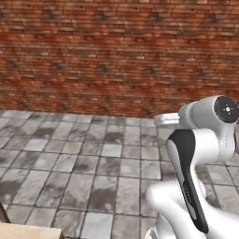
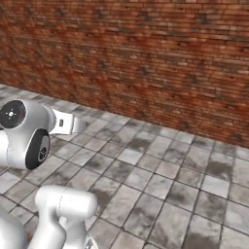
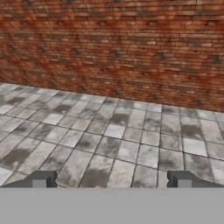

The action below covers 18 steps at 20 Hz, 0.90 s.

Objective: Four empty soda cans are scattered around the kitchen. Gather all the cans and cluster them next to the stove for recycling.

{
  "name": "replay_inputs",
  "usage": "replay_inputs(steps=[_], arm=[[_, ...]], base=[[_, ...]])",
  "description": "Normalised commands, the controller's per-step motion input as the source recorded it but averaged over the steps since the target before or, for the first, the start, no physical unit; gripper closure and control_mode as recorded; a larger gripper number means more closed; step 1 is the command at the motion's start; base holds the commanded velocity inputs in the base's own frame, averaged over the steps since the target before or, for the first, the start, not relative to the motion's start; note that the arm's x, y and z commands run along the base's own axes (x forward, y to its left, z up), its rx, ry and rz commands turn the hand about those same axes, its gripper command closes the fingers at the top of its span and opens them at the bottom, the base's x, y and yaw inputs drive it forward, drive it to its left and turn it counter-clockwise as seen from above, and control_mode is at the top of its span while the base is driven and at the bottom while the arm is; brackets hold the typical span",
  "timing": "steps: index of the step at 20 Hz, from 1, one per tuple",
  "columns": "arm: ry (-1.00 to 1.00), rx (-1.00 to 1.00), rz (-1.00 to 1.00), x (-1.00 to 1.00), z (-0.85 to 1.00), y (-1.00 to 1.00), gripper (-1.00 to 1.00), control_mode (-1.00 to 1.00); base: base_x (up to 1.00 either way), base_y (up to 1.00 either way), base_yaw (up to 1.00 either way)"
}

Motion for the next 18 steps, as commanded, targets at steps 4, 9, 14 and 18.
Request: replay_inputs(steps=[4, 9, 14, 18], arm=[[0.00, 0.00, 0.00, 0.00, 0.00, 0.00, -1.00, 1.00], [0.00, 0.00, 0.00, 0.00, 0.00, 0.00, -1.00, 1.00], [0.00, 0.00, 0.00, 0.00, 0.00, 0.00, -1.00, 1.00], [0.00, 0.00, 0.00, 0.00, 0.00, 0.00, -1.00, 1.00]], base=[[0.99, 0.00, 0.18], [0.55, -0.02, 0.35], [0.17, -0.04, 0.46], [0.18, -0.06, 0.47]])
